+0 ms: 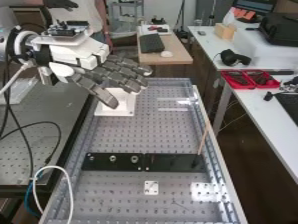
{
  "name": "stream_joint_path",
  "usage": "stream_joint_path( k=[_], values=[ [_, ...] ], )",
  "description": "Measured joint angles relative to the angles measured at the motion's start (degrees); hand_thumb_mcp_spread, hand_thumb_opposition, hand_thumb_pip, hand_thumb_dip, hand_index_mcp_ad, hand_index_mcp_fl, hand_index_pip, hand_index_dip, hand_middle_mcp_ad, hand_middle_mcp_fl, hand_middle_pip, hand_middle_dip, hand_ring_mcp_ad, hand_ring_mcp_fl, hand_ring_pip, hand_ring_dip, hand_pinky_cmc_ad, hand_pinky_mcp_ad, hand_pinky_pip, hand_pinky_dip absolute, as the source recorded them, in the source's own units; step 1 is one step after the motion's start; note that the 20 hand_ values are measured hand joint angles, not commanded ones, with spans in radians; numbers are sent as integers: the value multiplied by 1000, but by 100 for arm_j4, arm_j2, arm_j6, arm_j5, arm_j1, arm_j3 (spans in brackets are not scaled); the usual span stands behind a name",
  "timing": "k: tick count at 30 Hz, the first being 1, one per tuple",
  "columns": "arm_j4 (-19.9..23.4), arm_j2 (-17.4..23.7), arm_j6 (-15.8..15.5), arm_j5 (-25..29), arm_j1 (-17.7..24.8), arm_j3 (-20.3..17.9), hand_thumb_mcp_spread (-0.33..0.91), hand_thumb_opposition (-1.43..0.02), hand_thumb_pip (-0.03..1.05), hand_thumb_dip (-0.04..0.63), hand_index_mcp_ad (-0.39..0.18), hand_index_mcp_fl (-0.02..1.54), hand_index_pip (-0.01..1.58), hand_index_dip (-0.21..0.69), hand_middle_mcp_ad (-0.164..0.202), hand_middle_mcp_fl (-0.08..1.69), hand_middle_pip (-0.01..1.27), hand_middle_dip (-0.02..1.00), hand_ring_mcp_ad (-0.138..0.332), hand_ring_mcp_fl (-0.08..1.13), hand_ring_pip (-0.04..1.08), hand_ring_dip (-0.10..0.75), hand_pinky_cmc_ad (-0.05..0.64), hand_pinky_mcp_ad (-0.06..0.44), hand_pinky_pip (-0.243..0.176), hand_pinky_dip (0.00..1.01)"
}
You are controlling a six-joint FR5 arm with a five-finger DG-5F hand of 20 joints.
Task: Grab the larger nut and place it in the white container
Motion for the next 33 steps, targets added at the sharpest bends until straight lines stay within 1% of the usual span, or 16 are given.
stream_joint_path(
  k=[2, 5, 8, 9, 11, 13, 16, 18, 20, 21, 22, 23, 26, 28, 30, 33],
  values=[
    [71, -38, 26, 40, -59, -100, 190, -819, 738, 126, -23, 49, 309, -63, 52, 122, 117, 225, 162, 0, 101, 119, 330, 312, -91, 588],
    [129, -130, 78, 89, -124, -196, 190, -848, 744, 166, -24, 51, 449, -87, 52, 124, 117, 222, 162, -2, 113, 119, 330, 312, -91, 600],
    [248, -270, 140, 152, -147, -293, 201, -871, 792, 183, -54, 51, 656, -103, 52, 122, 119, 222, 159, -2, 113, 115, 330, 312, -91, 600],
    [287, -322, 157, 167, -156, -321, 216, -885, 794, 190, -65, 49, 750, -101, 51, 122, 119, 222, 159, -2, 113, 115, 330, 312, -91, 600],
    [395, -447, 191, 193, -189, -387, 220, -899, 796, 206, -79, 47, 888, -103, 51, 122, 119, 222, 159, -2, 113, 119, 330, 312, -91, 600],
    [575, -605, 245, 209, -259, -477, 230, -899, 796, 206, -89, 45, 988, -103, 52, 122, 119, 222, 159, -2, 113, 115, 328, 312, -91, 600],
    [732, -778, 282, 183, -345, -550, 236, -913, 796, 206, -106, 37, 1168, -108, 54, 119, 119, 222, 162, -2, 113, 119, 330, 312, -91, 600],
    [822, -891, 298, 148, -397, -590, 244, -915, 796, 206, -120, 38, 1292, -86, 54, 87, 119, 222, 162, -2, 113, 119, 328, 312, -91, 600],
    [930, -1005, 315, 107, -448, -634, 265, -915, 798, 208, -126, 21, 1367, -84, 51, 68, 119, 222, 162, -2, 113, 119, 328, 312, -91, 600],
    [996, -1059, 323, 84, -474, -658, 265, -915, 798, 204, -127, 23, 1412, -68, 51, 56, 119, 222, 162, -2, 113, 115, 328, 312, -91, 600],
    [1092, -1113, 326, 56, -502, -691, 264, -915, 798, 204, -129, 24, 1429, -51, 52, 56, 119, 222, 162, -2, 113, 115, 330, 312, -91, 600],
    [1138, -1137, 326, 41, -513, -705, 264, -915, 798, 220, -134, 21, 1445, -30, 52, 56, 119, 222, 161, -2, 113, 115, 330, 312, -91, 600],
    [1352, -1266, 311, -28, -564, -763, 260, -911, 798, 220, -138, 23, 1492, -9, 52, 59, 119, 222, 161, -2, 113, 115, 330, 312, -91, 600],
    [1503, -1366, 287, -79, -596, -795, 260, -911, 798, 220, -136, 19, 1529, 16, 52, 3, 119, 222, 161, -2, 113, 115, 330, 312, -91, 600],
    [1612, -1434, 257, -119, -617, -813, 276, -911, 798, 220, -138, 21, 1525, 51, 51, 2, 119, 222, 159, -2, 113, 115, 330, 312, -91, 600],
    [1729, -1576, 160, -189, -660, -822, 274, -911, 798, 220, -152, 16, 1557, 63, 51, 3, 119, 222, 159, -2, 113, 119, 330, 312, -91, 600]
  ],
)
